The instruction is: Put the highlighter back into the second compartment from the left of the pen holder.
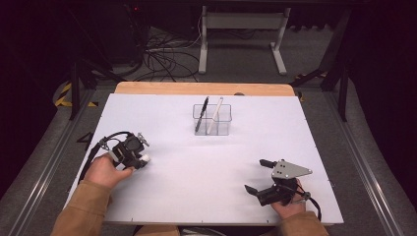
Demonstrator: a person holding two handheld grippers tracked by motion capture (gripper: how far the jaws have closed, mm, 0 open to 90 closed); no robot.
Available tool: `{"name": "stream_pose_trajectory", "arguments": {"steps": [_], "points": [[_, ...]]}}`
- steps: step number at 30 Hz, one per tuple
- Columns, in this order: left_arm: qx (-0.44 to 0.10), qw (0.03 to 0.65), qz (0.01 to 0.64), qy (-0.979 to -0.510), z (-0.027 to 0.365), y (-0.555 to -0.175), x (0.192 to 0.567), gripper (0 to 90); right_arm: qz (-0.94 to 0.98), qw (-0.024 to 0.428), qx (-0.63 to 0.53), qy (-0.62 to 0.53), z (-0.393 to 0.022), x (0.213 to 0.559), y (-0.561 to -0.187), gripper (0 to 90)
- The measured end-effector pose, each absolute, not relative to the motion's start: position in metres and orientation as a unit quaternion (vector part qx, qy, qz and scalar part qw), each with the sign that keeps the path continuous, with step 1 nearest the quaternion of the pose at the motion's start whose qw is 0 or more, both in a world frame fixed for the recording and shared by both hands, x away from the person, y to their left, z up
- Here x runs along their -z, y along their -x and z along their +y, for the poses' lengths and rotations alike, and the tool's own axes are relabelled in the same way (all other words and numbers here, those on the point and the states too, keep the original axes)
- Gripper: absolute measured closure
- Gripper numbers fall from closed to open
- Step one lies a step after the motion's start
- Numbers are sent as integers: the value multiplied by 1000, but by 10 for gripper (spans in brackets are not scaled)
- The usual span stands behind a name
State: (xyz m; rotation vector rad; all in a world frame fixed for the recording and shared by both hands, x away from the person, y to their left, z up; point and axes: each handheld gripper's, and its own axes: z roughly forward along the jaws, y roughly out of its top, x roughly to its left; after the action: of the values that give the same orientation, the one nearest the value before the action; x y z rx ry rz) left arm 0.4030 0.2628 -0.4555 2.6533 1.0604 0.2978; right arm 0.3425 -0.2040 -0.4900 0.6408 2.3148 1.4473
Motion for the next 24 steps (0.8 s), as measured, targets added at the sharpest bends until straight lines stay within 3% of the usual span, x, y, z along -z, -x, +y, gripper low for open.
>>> {"name": "stream_pose_trajectory", "arguments": {"steps": [24], "points": [[-130,198,356,-904,267,-389,425,678,813,168,-509,-228,-204,490,-343,1]]}}
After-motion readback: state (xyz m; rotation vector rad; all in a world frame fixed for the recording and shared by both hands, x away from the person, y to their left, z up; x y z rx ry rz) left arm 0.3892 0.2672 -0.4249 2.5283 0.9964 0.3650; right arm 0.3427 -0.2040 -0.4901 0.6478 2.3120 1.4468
